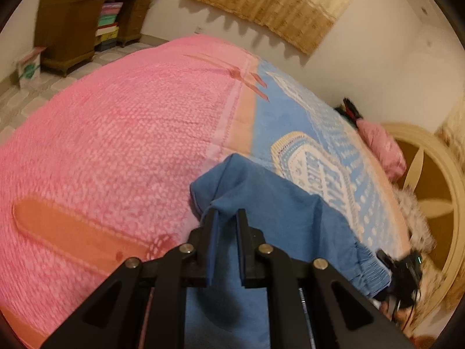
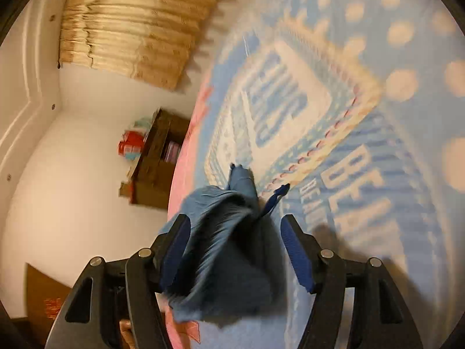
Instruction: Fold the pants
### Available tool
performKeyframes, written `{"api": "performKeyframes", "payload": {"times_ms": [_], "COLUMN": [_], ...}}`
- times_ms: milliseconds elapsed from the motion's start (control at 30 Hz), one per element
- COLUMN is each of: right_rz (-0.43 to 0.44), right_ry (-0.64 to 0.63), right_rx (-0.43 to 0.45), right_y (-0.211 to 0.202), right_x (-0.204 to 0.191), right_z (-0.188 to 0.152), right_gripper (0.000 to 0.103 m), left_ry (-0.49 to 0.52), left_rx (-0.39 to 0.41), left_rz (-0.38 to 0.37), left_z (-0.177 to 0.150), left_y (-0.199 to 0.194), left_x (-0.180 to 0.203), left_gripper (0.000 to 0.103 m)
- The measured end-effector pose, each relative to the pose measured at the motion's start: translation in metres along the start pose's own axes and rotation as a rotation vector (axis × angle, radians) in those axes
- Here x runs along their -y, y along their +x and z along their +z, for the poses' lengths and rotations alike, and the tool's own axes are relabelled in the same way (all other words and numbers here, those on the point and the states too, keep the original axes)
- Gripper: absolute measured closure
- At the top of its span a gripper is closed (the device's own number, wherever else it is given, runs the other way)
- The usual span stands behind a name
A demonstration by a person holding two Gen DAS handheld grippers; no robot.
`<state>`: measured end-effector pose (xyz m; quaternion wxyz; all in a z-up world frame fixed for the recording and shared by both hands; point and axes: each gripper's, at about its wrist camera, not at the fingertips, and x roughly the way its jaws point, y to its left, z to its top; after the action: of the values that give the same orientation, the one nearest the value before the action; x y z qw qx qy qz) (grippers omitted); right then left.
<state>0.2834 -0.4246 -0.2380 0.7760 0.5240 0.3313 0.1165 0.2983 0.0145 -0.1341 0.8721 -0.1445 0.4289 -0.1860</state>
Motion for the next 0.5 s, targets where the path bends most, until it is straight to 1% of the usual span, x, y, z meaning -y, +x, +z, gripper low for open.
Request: {"api": "performKeyframes", "payload": {"times_ms": [33, 67, 100, 133, 167, 200, 233, 267, 300, 333, 367, 433, 467, 500], "right_rz": [0.019, 0.038, 0.059, 0.085, 0.08, 0.048, 0.01, -0.029, -0.065, -0.082, -0.077, -0.017, 0.007, 0.011], "right_ry": [0.034, 0.043, 0.017, -0.019, -0.03, -0.066, -0.134, -0.205, -0.265, -0.291, -0.28, -0.166, -0.132, -0.138], "right_rx": [-0.029, -0.037, -0.04, -0.085, -0.16, -0.204, -0.225, -0.248, -0.268, -0.261, -0.247, -0.168, -0.139, -0.13], "right_y": [0.018, 0.028, 0.036, 0.051, 0.068, 0.08, 0.085, 0.091, 0.098, 0.102, 0.103, 0.1, 0.099, 0.101], "right_x": [0.004, 0.006, 0.001, -0.007, -0.013, -0.021, -0.029, -0.039, -0.047, -0.052, -0.052, -0.039, -0.035, -0.037], "right_z": [0.001, 0.001, 0.003, 0.001, -0.004, -0.011, -0.014, -0.018, -0.022, -0.024, -0.021, -0.013, -0.011, -0.013], "right_gripper": [0.037, 0.037, 0.037, 0.037, 0.037, 0.036, 0.033, 0.03, 0.03, 0.03, 0.03, 0.03, 0.03, 0.03], "left_ry": [0.026, 0.062, 0.074, 0.082, 0.077, 0.062, 0.049, 0.019, -0.002, -0.027, -0.065, -0.122, -0.127, -0.098], "left_rx": [-0.003, 0.0, 0.003, -0.005, -0.021, -0.03, -0.032, -0.029, -0.023, -0.018, 0.002, 0.045, 0.068, 0.086], "left_rz": [0.014, 0.037, 0.044, 0.045, 0.028, 0.0, -0.02, -0.056, -0.087, -0.123, -0.183, -0.3, -0.333, -0.321], "left_z": [0.002, 0.005, 0.007, 0.011, 0.015, 0.018, 0.02, 0.023, 0.025, 0.027, 0.029, 0.033, 0.036, 0.037], "left_y": [0.003, 0.007, 0.009, 0.014, 0.019, 0.021, 0.022, 0.023, 0.023, 0.021, 0.014, 0.002, -0.005, -0.01], "left_x": [0.002, 0.004, 0.004, 0.003, 0.0, -0.004, -0.008, -0.014, -0.02, -0.024, -0.029, -0.036, -0.037, -0.035], "left_gripper": [0.091, 0.091, 0.091, 0.091, 0.091, 0.091, 0.091, 0.091, 0.091, 0.091, 0.091, 0.091, 0.091, 0.091]}}
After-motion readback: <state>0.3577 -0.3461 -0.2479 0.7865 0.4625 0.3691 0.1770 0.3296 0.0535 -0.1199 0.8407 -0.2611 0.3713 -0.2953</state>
